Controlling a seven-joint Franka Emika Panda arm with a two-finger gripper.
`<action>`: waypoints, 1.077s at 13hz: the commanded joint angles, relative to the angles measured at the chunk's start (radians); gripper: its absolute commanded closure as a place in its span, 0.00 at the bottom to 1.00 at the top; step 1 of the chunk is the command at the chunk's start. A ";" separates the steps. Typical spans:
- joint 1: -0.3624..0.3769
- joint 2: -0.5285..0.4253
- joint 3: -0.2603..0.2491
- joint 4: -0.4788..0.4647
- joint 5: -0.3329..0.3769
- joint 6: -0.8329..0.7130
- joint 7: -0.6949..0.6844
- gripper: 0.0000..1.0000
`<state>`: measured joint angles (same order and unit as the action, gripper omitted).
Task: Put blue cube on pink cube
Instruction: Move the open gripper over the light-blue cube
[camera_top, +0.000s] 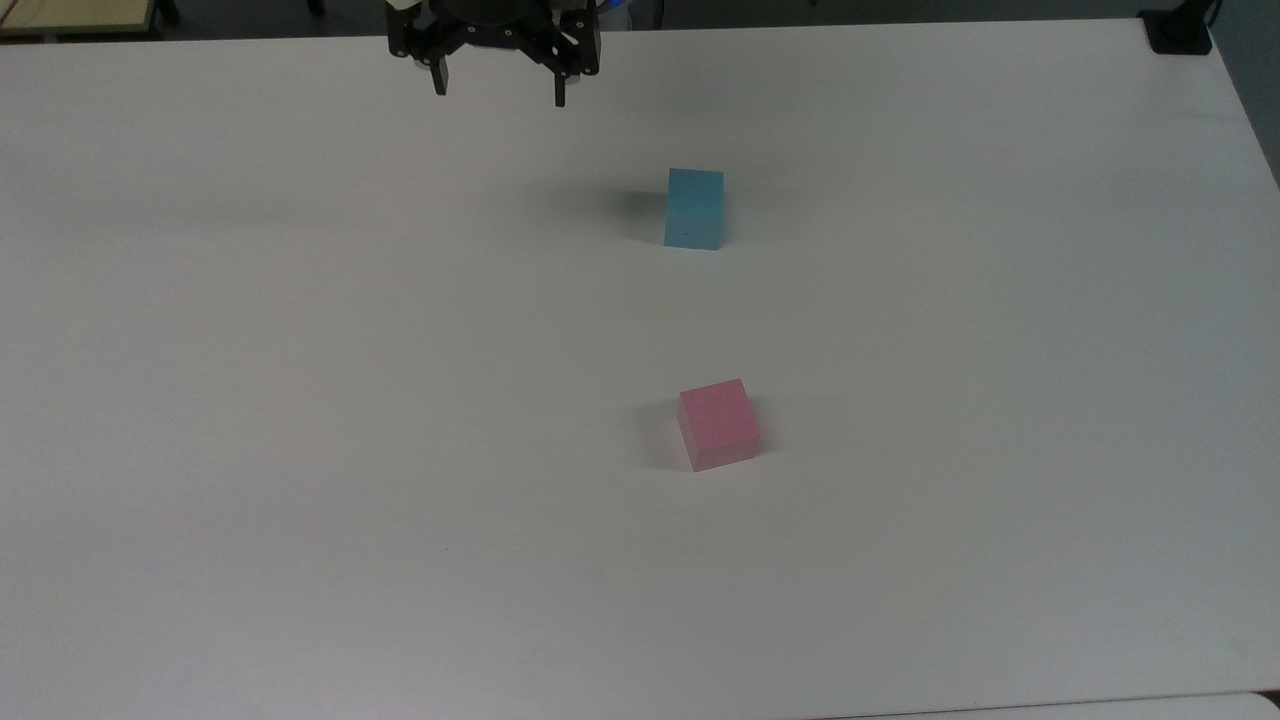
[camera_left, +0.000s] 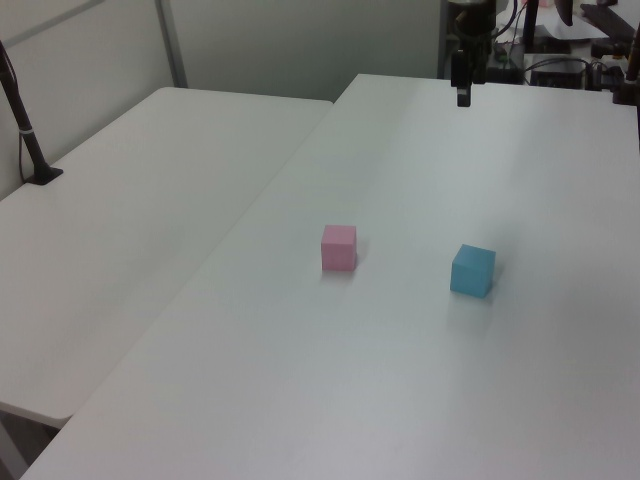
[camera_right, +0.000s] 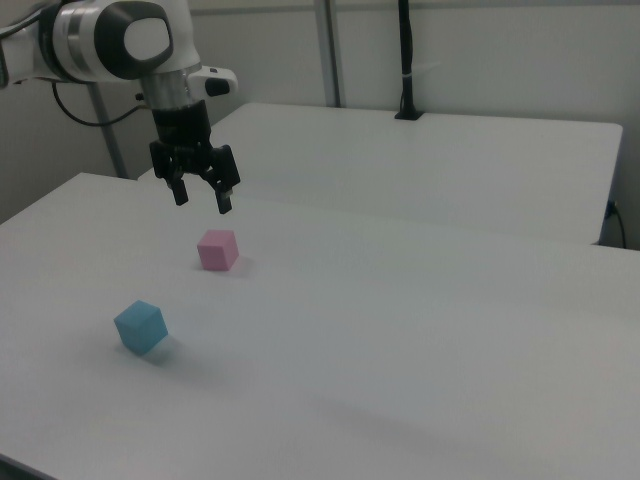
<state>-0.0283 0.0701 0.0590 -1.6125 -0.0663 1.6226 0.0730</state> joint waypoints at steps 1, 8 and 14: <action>0.018 -0.038 0.001 -0.082 0.002 0.042 -0.016 0.00; 0.093 -0.201 0.079 -0.457 0.034 0.252 0.049 0.00; 0.175 -0.092 0.113 -0.472 0.056 0.373 0.246 0.00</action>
<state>0.0979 -0.0771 0.1744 -2.0569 -0.0216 1.9185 0.2387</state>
